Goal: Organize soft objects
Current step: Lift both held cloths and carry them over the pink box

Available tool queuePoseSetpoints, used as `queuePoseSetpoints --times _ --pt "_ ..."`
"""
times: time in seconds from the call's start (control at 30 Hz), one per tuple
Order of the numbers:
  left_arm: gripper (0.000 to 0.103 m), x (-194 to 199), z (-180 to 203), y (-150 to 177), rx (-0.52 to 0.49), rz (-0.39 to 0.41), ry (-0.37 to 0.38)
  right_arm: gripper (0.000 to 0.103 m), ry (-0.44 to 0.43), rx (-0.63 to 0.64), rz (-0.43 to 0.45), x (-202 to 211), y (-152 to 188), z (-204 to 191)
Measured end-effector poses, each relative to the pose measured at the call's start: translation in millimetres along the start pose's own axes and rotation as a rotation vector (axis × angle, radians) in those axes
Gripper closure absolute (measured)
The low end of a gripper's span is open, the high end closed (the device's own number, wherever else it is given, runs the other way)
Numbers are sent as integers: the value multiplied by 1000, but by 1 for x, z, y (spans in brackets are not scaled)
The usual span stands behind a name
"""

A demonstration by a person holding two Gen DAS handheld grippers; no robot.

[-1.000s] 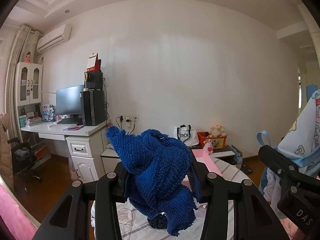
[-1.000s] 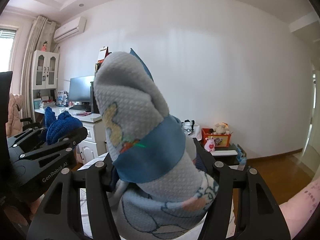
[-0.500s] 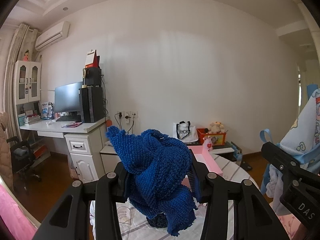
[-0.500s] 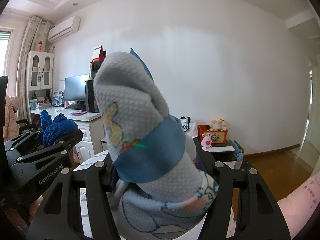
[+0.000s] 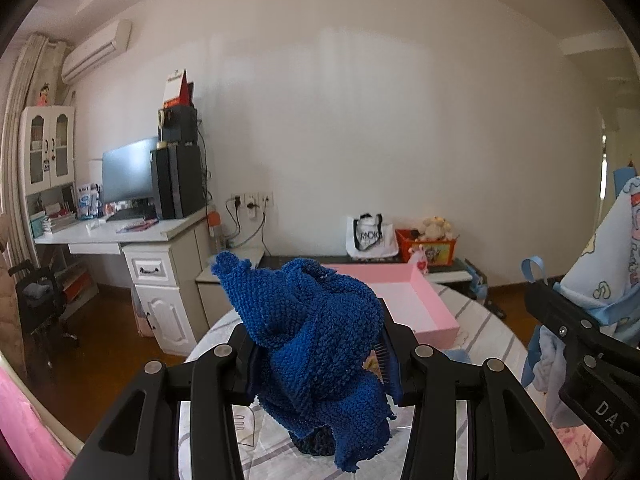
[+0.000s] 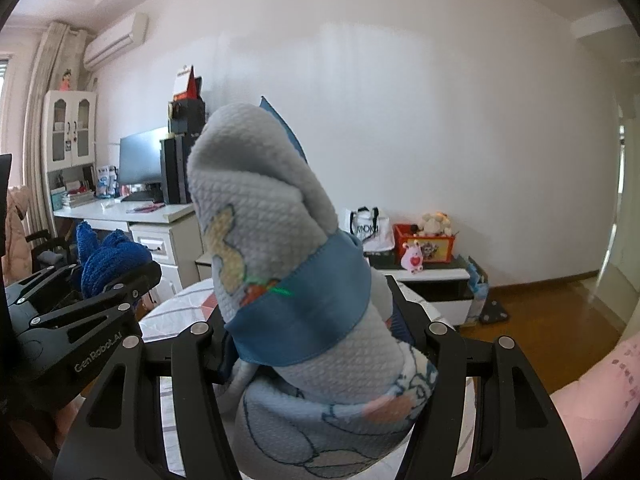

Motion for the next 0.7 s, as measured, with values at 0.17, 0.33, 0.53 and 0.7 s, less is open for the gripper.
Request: queuePoseSetpoints --times 0.17,0.33,0.53,0.7 --pt "60 -44 5 -1 -5 -70 3 46 -3 -2 -43 -40 6 -1" --pt "60 -98 8 -5 4 -157 2 46 11 -9 -103 -87 15 5" --pt "60 -171 14 -28 -1 -241 -14 46 17 -27 -168 -144 27 13" --pt "60 -234 20 -44 -16 -305 -26 46 38 -39 -233 -184 42 20"
Point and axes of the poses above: each gripper's, at about its wrist camera, not at the fingertips, and x roughly against the way its jaws point, z to its right, y to its underside, the point moved 9 cm from there along -x, roughly the way its jaws point, and after that the axes turned 9 degrees about z, right-handed, at the moved point
